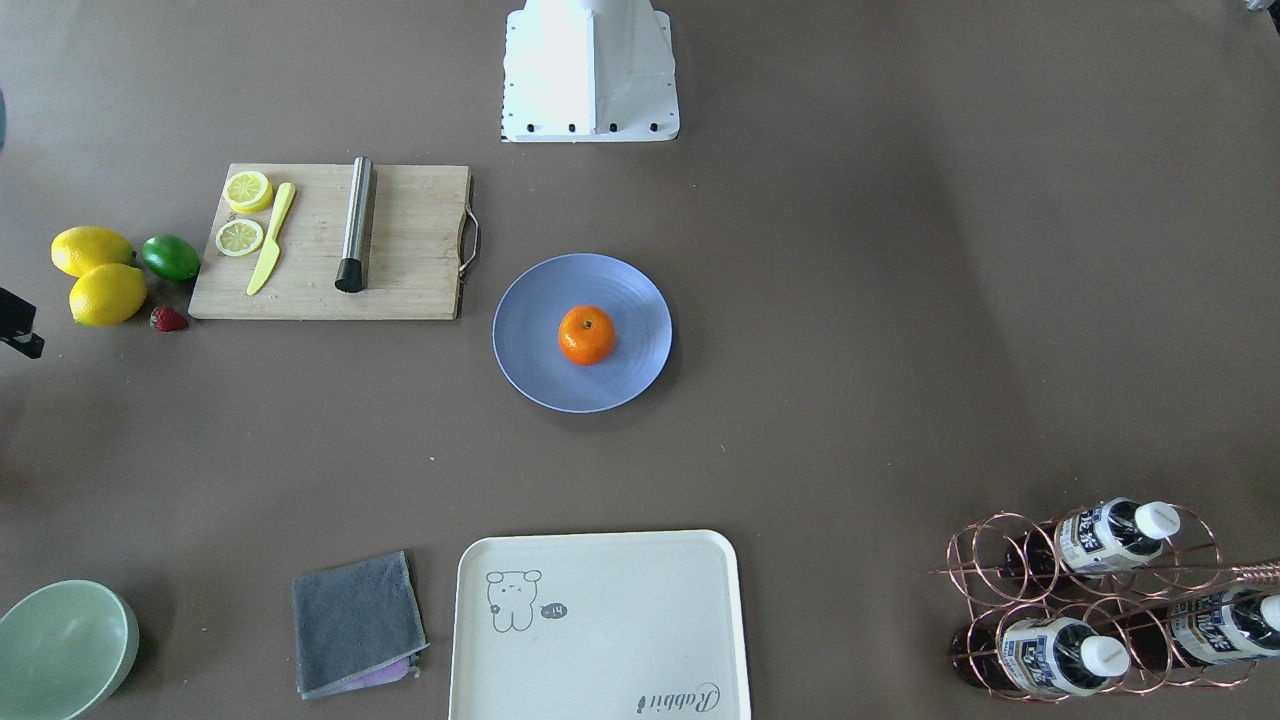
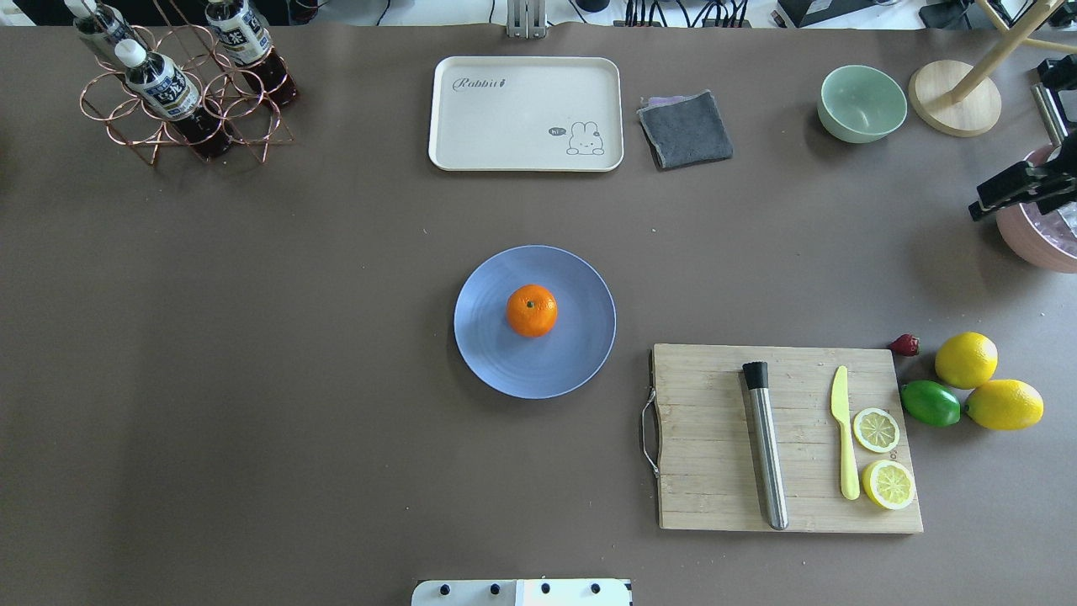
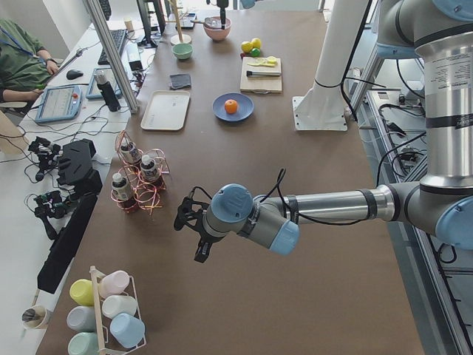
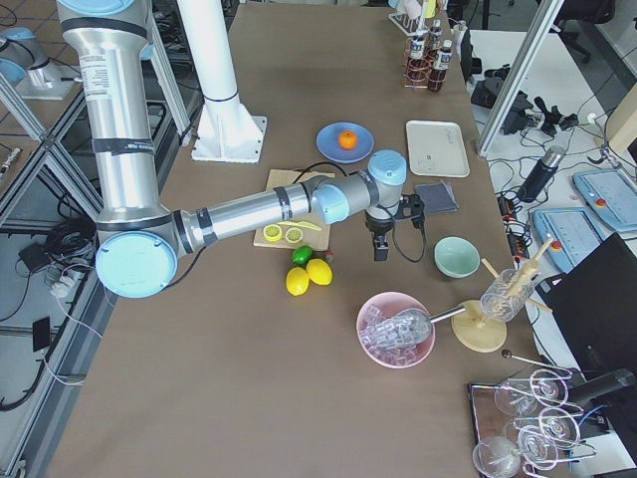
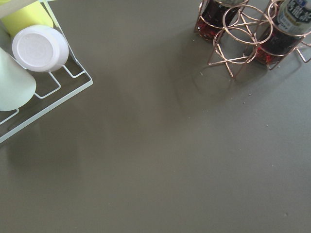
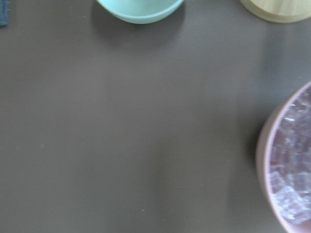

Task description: Pick orange to plate

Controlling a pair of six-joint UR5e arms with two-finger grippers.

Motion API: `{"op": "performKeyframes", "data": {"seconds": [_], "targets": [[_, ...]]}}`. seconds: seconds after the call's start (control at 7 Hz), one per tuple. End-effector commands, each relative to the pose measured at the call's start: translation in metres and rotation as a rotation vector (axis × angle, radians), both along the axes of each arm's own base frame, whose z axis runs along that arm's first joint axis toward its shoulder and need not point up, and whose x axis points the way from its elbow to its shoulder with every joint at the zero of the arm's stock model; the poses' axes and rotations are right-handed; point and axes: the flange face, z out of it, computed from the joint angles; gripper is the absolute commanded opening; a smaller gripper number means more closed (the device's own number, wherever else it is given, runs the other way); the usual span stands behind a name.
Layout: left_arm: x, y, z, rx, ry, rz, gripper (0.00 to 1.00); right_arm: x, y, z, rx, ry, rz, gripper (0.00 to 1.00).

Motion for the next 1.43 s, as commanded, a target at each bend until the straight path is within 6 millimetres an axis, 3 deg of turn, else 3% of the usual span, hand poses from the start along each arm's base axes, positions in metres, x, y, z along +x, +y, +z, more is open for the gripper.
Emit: {"op": "performKeyframes", "data": {"seconds": [0.0, 0.14, 0.29, 0.57, 0.86, 1.0, 1.29], "targets": [[0.011, -0.002, 0.005, -0.049, -0.018, 0.022, 0.98, 0.112, 0.018, 0.062, 0.002, 0.016, -0.03, 1.0], [0.008, -0.002, 0.011, -0.034, -0.084, 0.018, 0.98, 0.157, 0.026, 0.074, -0.006, -0.039, 0.001, 1.0], [0.009, 0.001, 0.016, -0.062, -0.079, 0.024, 0.98, 0.178, 0.032, 0.087, -0.017, -0.04, 0.02, 1.0], [0.007, 0.007, 0.021, -0.082, -0.077, 0.021, 0.98, 0.19, 0.041, 0.098, -0.041, -0.045, 0.049, 1.0], [0.023, -0.008, -0.012, -0.074, -0.09, 0.055, 0.98, 0.193, 0.046, 0.1, -0.043, -0.041, 0.057, 1.0], [0.022, -0.011, -0.044, -0.062, -0.172, 0.033, 0.98, 0.193, 0.046, 0.1, -0.047, -0.041, 0.059, 1.0], [0.023, -0.007, -0.066, -0.079, -0.194, 0.033, 0.98, 0.195, 0.046, 0.1, -0.046, -0.021, 0.062, 1.0]]}}
